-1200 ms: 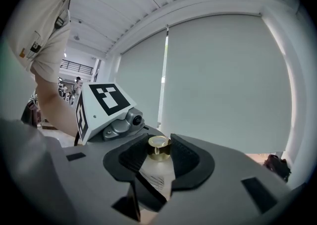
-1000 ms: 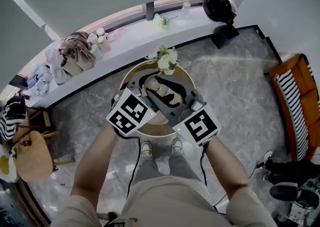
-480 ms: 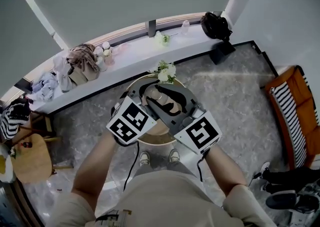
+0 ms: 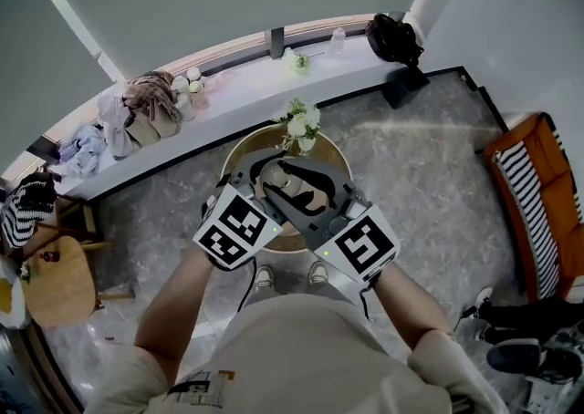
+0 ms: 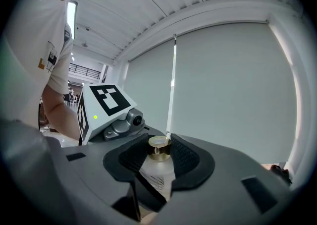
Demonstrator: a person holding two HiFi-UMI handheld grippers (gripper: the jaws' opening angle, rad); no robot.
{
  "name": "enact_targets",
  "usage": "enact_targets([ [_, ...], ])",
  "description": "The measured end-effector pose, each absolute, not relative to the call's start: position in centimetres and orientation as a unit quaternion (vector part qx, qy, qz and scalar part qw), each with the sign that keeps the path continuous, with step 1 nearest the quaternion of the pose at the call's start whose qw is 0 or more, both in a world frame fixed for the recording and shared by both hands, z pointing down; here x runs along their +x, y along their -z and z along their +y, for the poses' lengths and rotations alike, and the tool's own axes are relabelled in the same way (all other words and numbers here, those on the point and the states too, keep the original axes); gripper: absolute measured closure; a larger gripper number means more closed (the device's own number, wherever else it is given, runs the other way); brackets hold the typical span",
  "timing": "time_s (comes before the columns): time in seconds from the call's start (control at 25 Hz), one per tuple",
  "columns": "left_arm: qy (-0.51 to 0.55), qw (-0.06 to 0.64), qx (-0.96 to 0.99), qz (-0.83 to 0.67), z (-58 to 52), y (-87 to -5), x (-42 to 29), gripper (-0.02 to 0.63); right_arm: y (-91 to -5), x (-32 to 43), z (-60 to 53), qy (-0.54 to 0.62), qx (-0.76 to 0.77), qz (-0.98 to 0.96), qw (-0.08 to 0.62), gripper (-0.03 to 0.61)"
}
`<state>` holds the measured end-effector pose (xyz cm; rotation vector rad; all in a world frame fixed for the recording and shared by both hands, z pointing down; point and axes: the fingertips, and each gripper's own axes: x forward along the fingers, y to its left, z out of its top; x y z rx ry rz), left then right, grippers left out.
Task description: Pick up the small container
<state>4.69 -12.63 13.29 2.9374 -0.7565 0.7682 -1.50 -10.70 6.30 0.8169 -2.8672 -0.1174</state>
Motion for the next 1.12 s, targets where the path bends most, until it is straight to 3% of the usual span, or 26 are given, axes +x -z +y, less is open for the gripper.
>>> enact_targets([
  [1.12,-0.251,0.037,0.939,-0.233,-8.3,-16.7,6.3,0.268,-9.2,0.0,-6.9,0.009,0.262,-0.961,0.086,0.440],
])
